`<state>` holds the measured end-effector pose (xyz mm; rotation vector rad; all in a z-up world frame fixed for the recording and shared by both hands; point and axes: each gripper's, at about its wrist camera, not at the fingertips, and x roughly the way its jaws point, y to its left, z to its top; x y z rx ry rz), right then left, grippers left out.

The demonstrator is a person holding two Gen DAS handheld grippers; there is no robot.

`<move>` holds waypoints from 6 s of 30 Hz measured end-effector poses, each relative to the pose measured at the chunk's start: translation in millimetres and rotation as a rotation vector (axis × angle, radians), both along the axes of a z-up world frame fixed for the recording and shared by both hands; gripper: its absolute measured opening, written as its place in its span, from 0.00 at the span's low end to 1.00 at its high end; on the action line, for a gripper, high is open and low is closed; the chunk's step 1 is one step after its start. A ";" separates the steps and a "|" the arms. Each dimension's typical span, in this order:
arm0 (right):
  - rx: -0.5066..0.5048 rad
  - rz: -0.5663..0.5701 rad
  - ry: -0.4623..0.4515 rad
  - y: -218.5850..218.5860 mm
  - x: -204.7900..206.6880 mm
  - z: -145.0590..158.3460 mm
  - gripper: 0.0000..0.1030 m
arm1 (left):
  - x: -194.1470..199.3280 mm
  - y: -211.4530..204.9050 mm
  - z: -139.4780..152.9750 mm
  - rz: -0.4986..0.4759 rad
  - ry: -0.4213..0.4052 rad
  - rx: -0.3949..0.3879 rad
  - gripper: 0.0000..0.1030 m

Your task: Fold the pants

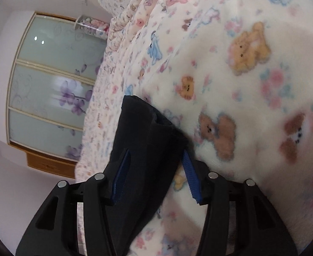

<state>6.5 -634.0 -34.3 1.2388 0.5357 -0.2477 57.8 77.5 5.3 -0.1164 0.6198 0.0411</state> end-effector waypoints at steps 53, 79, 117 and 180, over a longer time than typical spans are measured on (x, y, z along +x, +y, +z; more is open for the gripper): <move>-0.899 1.231 -0.150 529.6 104.0 49.5 0.56 | -32.5 88.1 13.0 0.217 -0.084 -0.350 0.98; -0.356 1.165 -0.166 504.9 137.6 22.5 0.66 | -23.6 45.6 20.3 0.189 -0.066 -0.001 0.98; -0.415 1.213 -0.358 400.4 18.2 67.5 0.89 | 36.7 213.4 -3.3 0.145 0.172 -0.863 0.98; -0.159 0.718 -0.583 241.8 16.9 94.3 0.89 | -21.0 -208.3 37.2 -0.617 0.026 0.069 0.86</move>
